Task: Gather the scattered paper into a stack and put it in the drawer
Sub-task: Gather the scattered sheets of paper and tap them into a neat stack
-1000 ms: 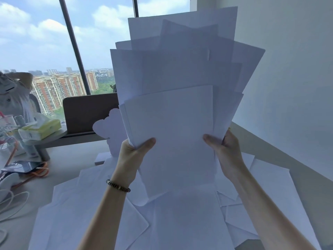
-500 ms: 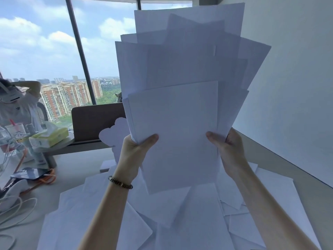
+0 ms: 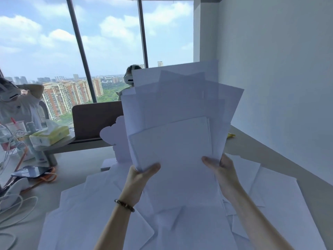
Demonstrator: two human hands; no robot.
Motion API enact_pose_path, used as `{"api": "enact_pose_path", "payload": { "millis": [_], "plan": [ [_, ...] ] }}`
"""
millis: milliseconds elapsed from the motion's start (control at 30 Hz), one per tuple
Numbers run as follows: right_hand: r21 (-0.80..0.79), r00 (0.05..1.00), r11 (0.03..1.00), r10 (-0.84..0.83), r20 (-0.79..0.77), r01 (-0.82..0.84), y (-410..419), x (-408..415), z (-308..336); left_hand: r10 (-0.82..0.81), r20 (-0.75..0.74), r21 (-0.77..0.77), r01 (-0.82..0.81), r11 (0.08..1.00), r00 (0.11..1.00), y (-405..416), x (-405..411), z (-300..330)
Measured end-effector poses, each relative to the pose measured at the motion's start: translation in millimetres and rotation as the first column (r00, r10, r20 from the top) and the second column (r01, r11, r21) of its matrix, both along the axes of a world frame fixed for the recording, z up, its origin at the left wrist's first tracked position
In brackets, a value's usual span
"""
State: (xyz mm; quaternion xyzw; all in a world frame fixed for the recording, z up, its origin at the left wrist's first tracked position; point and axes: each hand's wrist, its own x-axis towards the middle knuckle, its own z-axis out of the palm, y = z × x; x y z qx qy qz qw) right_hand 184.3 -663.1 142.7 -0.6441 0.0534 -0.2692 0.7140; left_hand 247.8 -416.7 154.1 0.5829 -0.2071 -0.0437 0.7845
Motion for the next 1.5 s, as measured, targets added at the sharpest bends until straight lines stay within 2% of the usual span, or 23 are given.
{"api": "enact_pose_path", "payload": {
  "millis": [133, 300, 467, 633, 767, 900, 1133, 1233, 1367, 1433, 1500],
  "plan": [
    [0.015, 1.000, 1.000, 0.024, 0.010, -0.024, 2, -7, -8, -0.077, -0.013, 0.132, 0.078, 0.988, 0.997, 5, 1, -26],
    [-0.072, 1.000, 0.997, 0.012, 0.003, -0.012, -3, -8, -8, -0.233, -0.027, 0.320, 0.229, 0.919, 0.972, 12, 1, -31],
    [-0.117, 0.998, 0.993, 0.016, 0.059, -0.009, -8, -10, 0, -0.378, -0.062, 0.363, 0.374, 0.854, 0.924, 23, 2, -18],
    [-0.058, 0.989, 0.998, 0.040, 0.139, -0.032, -8, -7, 11, -0.231, 0.043, 0.186, 0.220, 0.958, 0.972, 17, 3, 0],
    [-0.080, 0.989, 0.997, 0.027, 0.145, -0.015, -2, -3, 15, -0.115, 0.121, 0.115, 0.102, 0.988, 0.986, -2, 3, 0],
    [-0.011, 0.995, 1.000, 0.009, 0.103, -0.008, 6, -2, -1, 0.023, 0.068, 0.066, -0.027, 0.997, 0.997, -14, 5, -24],
    [0.033, 0.999, 0.999, -0.013, 0.052, 0.011, 13, 0, -8, 0.085, -0.007, 0.011, -0.085, 0.996, 0.996, -23, 8, -30],
    [0.039, 1.000, 0.999, -0.006, -0.008, 0.006, 14, -3, -20, 0.053, -0.007, 0.086, -0.052, 0.995, 0.999, -21, 7, -45],
    [0.023, 0.992, 0.999, 0.030, -0.121, -0.027, 20, -4, -35, 0.089, 0.013, 0.194, -0.090, 0.977, 0.996, -23, -1, -62],
    [-0.028, 0.987, 0.999, 0.041, -0.152, -0.046, 19, -2, -30, 0.133, 0.051, 0.274, -0.142, 0.951, 0.990, -21, 6, -60],
    [-0.146, 0.978, 0.987, 0.030, -0.206, -0.062, 17, 0, -24, 0.149, 0.027, 0.364, -0.149, 0.920, 0.988, -15, 16, -57]
  ]
}}
